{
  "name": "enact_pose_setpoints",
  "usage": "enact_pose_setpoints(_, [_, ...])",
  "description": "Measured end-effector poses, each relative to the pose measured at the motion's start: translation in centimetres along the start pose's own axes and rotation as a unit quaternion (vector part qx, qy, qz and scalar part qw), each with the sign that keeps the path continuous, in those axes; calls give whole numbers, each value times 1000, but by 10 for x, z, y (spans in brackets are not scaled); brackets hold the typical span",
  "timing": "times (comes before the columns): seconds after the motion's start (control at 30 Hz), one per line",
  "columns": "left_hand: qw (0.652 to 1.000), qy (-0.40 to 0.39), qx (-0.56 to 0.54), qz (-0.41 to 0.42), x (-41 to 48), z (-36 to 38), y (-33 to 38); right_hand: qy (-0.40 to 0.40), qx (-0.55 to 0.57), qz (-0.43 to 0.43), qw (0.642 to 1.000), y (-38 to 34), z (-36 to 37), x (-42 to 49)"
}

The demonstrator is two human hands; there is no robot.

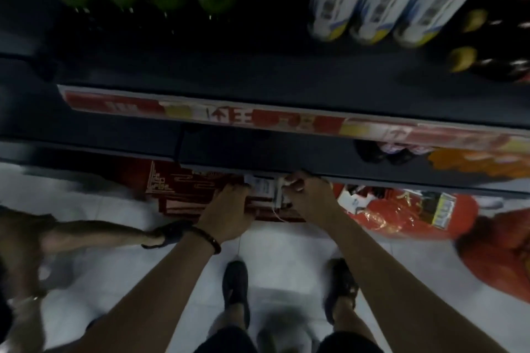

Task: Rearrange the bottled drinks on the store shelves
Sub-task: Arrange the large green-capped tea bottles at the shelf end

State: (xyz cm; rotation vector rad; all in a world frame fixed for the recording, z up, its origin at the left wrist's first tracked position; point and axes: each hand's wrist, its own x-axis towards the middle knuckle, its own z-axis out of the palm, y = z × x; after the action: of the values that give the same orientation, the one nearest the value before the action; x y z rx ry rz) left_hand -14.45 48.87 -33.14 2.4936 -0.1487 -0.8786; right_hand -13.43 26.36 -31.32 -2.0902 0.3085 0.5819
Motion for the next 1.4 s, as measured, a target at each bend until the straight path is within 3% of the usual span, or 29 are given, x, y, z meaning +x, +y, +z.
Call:
enact_pose_setpoints(0.17, [997,74,23,0,74,59,-43,29,-10,-17,999,36,41,92])
enact_pose_setpoints(0.27, [995,90,27,-27,120,79,-52,65,38,-24,997,59,62,145])
enact_pose_setpoints(0.4, [988,144,52,26,164,98,-63,110,93,-36,989,79,81,204])
enact_pose_setpoints(0.53, [981,158,115,-7,181,115,-67,134,141,-54,979,70,89,254])
enact_pose_setpoints(0.87, [984,140,99,-46,189,111,-60,84,131,-100,983,13,69,318])
enact_pose_setpoints(1.07, [985,152,69,-35,189,111,-66,67,93,-156,981,18,66,303])
enact_pose_setpoints(1.13, [982,188,21,-30,189,111,-71,46,91,-169,980,32,64,287])
enact_pose_setpoints(1.23, [957,224,-181,-36,179,102,-69,17,80,-166,983,58,64,251])
enact_pose_setpoints(1.33, [865,279,-416,-14,158,94,-54,-8,50,-127,991,74,59,212])
enact_pose_setpoints(1.4, [831,259,-492,-21,136,91,-41,-42,50,-116,991,78,55,177])
